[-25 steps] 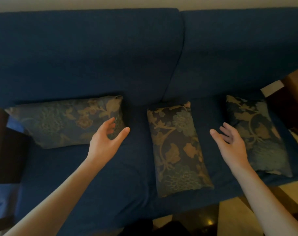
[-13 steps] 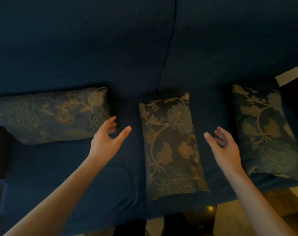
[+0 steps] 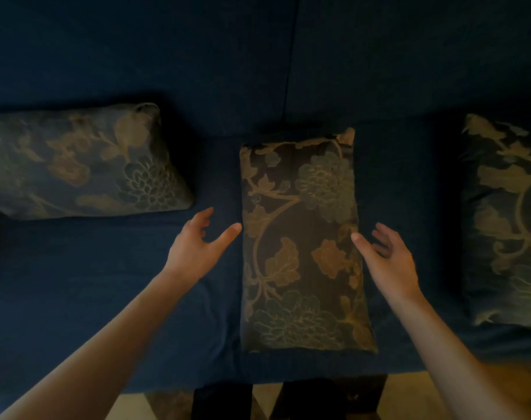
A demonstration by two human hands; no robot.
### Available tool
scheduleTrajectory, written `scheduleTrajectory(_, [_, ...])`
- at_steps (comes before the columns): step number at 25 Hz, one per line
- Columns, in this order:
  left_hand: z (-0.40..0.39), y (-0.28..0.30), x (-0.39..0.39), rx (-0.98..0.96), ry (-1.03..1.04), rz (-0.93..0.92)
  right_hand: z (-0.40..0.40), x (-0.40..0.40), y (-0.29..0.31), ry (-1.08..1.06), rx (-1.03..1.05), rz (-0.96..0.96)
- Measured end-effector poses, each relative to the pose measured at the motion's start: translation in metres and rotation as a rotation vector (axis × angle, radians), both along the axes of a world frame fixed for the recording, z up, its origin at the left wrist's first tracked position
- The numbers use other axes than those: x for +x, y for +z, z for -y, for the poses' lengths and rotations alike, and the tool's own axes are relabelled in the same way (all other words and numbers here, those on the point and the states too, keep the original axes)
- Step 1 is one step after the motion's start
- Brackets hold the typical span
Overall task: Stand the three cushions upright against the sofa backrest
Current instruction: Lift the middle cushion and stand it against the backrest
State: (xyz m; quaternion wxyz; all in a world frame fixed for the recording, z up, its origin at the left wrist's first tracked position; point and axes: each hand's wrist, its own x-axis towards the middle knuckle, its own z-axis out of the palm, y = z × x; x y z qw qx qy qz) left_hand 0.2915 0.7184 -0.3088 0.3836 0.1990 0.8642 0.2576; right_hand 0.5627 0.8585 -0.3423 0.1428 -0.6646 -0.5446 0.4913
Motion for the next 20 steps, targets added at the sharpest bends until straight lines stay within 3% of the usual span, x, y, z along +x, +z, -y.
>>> scheduleTrajectory(10, [-0.022, -0.096, 0.028, -0.185, 0.057, 0.185, -0.023, 0.005, -0.078, -0.088, -0.113, 0.049])
scheduleTrajectory(20, [-0.052, -0.139, 0.036, -0.114, 0.263, 0.372, -0.031, -0.002, -0.128, -0.11, -0.258, 0.042])
